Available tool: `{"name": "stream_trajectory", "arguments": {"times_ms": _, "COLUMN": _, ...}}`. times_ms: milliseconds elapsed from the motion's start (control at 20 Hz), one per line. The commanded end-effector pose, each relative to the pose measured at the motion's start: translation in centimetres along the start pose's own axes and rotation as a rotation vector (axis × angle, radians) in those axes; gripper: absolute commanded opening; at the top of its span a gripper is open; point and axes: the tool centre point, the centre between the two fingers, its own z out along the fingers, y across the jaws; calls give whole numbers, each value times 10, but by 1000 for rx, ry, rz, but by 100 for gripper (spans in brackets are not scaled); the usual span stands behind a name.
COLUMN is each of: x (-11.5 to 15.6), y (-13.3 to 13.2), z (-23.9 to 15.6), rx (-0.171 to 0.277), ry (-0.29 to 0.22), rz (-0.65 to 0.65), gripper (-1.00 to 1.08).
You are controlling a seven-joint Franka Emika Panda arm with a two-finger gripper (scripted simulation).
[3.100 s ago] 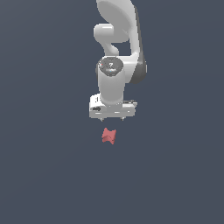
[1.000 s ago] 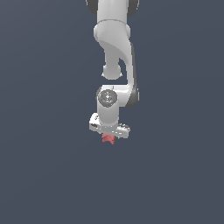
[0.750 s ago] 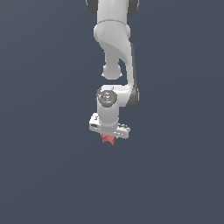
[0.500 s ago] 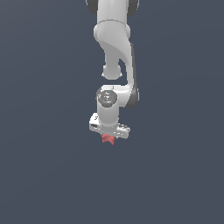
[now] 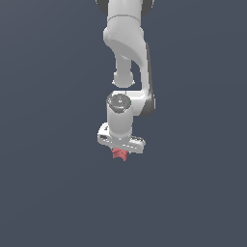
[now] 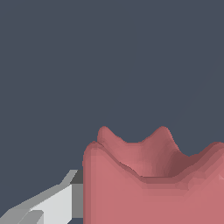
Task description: Pick up the object and move it to a goal position.
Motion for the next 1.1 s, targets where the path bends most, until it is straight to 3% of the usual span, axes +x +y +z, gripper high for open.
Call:
{"name": "stream_trajectory", "arguments": {"times_ms": 0, "x": 14, "y": -6, "z": -22, "rx": 8, "ry": 45, "rz": 12, "gripper": -100}}
{"name": "stream_trajectory", "arguments": {"times_ms": 200, "x": 42, "y": -18, "z": -73, "rx": 23, "ry": 147, "rz": 42, "gripper": -100}}
{"name": "stream_trajectory", "arguments": {"times_ms": 550, "x": 85, "y": -37, "z": -196, "rx": 58, "ry": 374, "rz": 108, "gripper": -100}}
{"name": "stream_trajectory", "arguments": {"times_ms": 850, "x": 100, "y": -48, "z": -297, "rx": 81, "ry": 552, "rz": 160, "gripper": -100}}
{"name": "stream_trajectory", "arguments": {"times_ms": 1050, "x": 100, "y": -52, "z": -348, "rx": 91, "ry": 640, "rz": 185, "gripper": -100}}
